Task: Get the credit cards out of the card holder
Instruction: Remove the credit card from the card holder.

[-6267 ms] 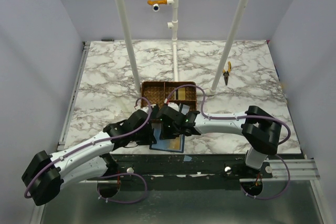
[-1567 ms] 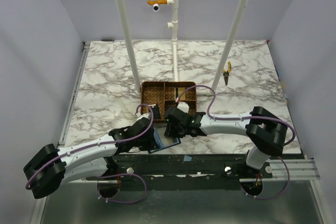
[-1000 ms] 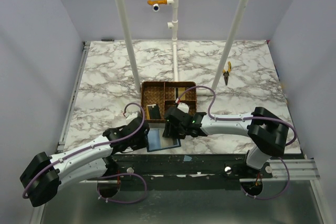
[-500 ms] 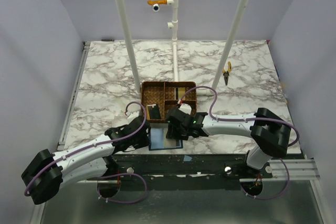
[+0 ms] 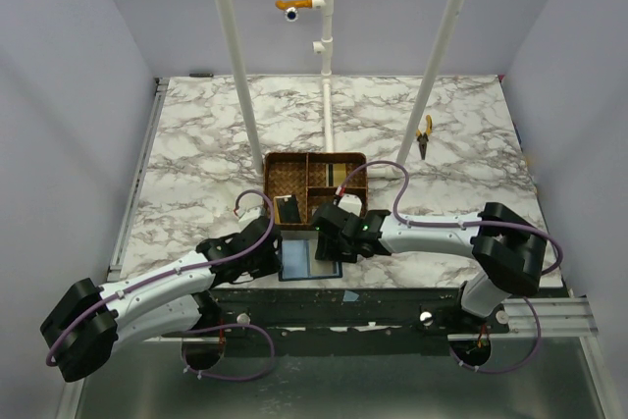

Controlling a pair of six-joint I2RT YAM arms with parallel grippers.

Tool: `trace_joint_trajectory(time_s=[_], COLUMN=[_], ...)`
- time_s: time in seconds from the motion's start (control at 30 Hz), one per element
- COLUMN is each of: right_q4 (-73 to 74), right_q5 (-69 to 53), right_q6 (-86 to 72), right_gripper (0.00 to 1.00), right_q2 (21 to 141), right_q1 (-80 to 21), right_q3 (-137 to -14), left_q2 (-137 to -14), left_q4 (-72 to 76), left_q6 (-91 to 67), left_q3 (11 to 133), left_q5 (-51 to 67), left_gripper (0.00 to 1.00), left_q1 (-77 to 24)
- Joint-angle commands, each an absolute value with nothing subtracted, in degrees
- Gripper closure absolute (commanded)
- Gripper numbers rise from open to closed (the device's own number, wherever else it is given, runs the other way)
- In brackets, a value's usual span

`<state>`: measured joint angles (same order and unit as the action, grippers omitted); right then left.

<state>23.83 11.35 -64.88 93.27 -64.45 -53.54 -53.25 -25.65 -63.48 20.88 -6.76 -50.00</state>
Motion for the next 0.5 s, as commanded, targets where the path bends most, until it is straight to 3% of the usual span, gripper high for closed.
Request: trace_joint_trajectory(time_s=[0.0,0.47], right_q4=[24.70,14.03], right_q5=[11.81,7.23], right_q6=[-64.46,-65.09], right_gripper=[0.45,0.45], right_q2=[93.80,90.83], right_q1=[-64.90,-64.90], right_q3=[-52.42,-48.88], left_q2=[-54.30,-55.11], left_q4=[-27.19,-25.31], left_q6=[-62.51,-61.70], left_q3=[18.86,18.73], left_q5=[-6.23,-5.01], left_gripper=[1.00,1.00], left_q1=[-49.92,-49.92])
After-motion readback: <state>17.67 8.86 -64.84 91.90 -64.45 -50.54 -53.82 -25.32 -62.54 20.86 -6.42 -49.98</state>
